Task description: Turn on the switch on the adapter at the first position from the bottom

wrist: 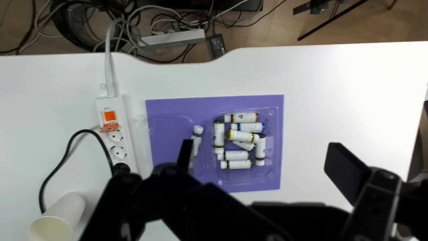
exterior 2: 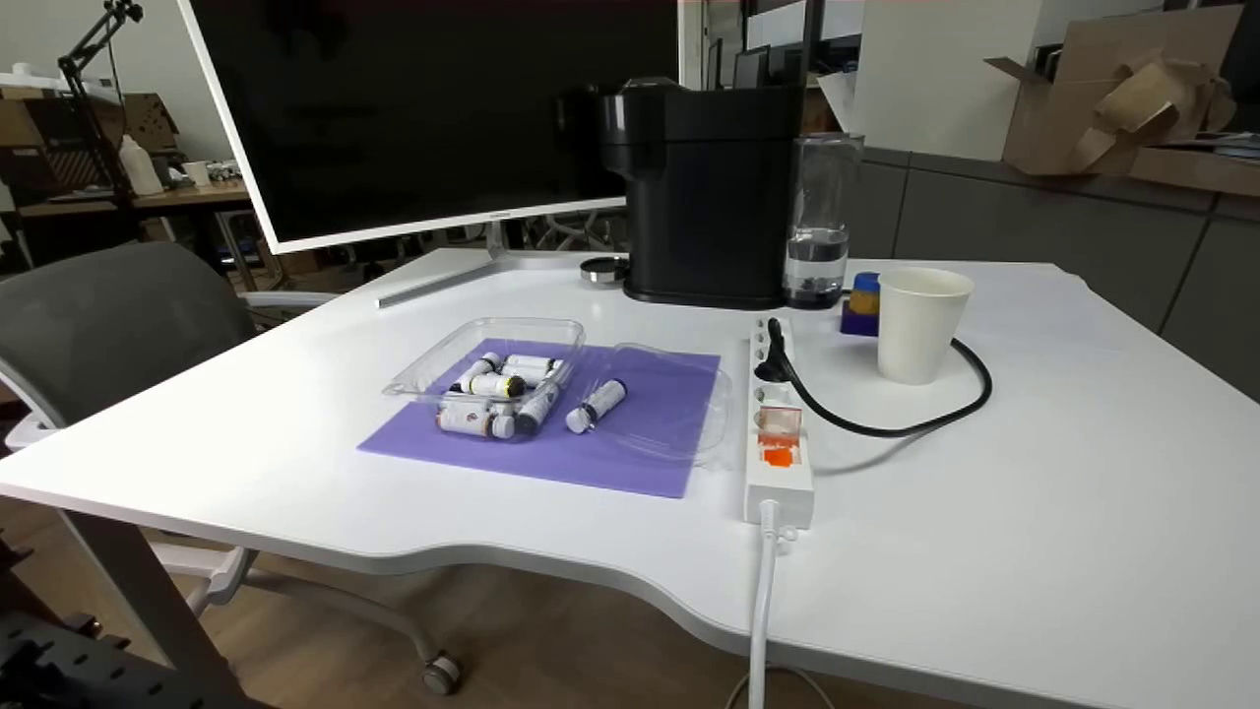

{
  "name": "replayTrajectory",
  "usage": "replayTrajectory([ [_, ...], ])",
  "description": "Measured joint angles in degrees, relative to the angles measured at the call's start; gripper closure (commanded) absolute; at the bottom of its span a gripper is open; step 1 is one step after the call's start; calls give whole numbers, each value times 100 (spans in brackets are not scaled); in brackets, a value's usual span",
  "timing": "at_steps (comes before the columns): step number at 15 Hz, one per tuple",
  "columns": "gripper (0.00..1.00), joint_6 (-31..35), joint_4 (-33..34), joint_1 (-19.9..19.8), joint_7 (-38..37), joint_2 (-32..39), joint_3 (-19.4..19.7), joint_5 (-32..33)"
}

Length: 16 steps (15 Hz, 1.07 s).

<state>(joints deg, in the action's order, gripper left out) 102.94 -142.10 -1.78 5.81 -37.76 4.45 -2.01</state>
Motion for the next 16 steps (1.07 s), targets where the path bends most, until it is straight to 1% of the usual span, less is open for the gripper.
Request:
replayTrajectory([
  [4,0,713,-314,-357,665,387,444,626],
  [6,0,1271,-472,-527,924,623,668,909],
  [9,0,2283,-684,-804,1116,1115,969,1227],
  [11,0,2962,-783,-940,1204,1559,1161,1228],
  [13,0,3468,-815,-1013,1257,2088,1340,1179],
  [16,0,3692,-769,-1071,1259,2779,1449,949],
])
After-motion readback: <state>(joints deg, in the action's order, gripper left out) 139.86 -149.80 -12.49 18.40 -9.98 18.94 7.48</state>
